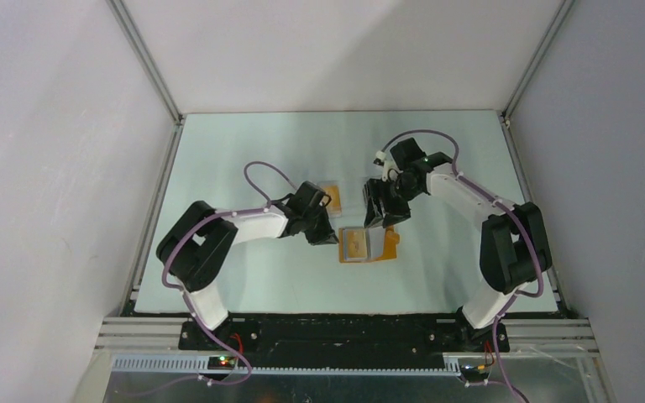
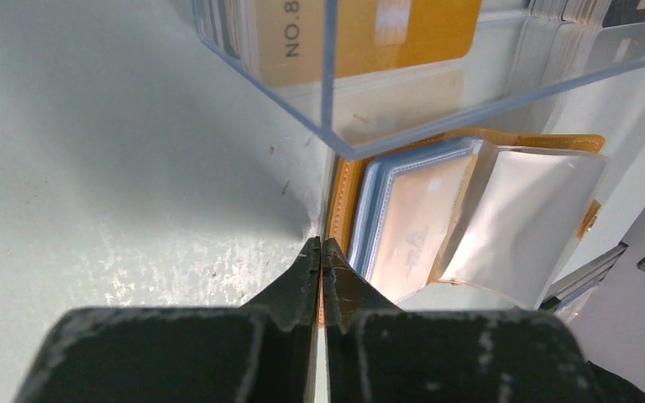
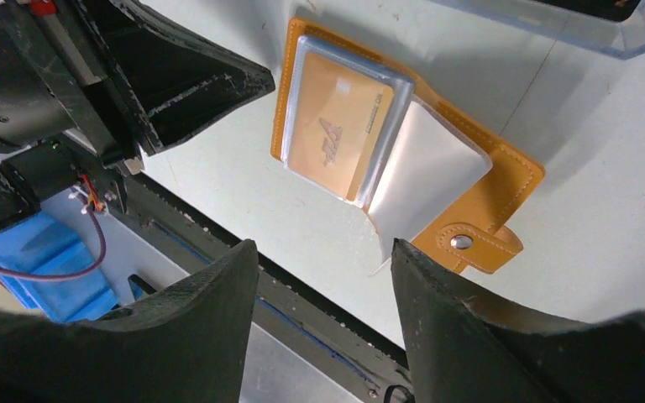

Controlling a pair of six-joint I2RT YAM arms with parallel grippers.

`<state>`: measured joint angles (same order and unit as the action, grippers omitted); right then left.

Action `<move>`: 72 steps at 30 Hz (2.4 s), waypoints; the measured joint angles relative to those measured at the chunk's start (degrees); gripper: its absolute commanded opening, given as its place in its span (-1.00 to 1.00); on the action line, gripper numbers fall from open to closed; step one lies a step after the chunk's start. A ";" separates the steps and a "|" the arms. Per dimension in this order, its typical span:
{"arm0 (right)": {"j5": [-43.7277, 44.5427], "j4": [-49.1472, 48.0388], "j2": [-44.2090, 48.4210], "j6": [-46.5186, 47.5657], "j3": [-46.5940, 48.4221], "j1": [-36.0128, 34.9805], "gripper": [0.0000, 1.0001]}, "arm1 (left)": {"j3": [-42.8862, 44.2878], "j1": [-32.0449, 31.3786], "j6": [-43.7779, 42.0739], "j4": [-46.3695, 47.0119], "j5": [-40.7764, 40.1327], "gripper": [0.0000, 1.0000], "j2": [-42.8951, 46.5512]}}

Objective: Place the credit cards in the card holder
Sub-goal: Insert the credit card into the card holder, then close the card holder at the center of the board.

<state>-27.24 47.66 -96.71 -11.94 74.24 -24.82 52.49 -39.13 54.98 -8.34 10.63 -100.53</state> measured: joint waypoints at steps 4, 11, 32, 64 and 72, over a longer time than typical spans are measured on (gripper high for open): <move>-1.49 -0.07 0.20 0.17 -1.01 0.31 0.15 | -0.04 0.00 -0.04 -0.09 0.02 -0.87 0.48; -2.14 -0.26 0.17 0.07 -1.53 -2.08 0.11 | -0.07 0.04 -0.11 -0.11 0.07 -0.77 0.48; 1.33 -1.31 -1.29 -0.46 -5.16 -3.74 0.12 | -8.72 1.64 2.54 11.26 5.68 -0.07 4.11; 25.31 -0.81 -4.92 -1.77 -8.02 -0.87 -0.38 | -10.38 1.79 8.00 24.15 12.57 -0.07 -1.31; 26.12 -0.90 -5.84 -1.75 -8.00 -0.09 -1.00 | -10.08 1.84 7.98 24.41 13.14 -0.27 -1.90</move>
<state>-1.13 46.76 -102.54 -13.69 66.24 -24.91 42.41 -37.30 62.96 16.08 23.77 -102.43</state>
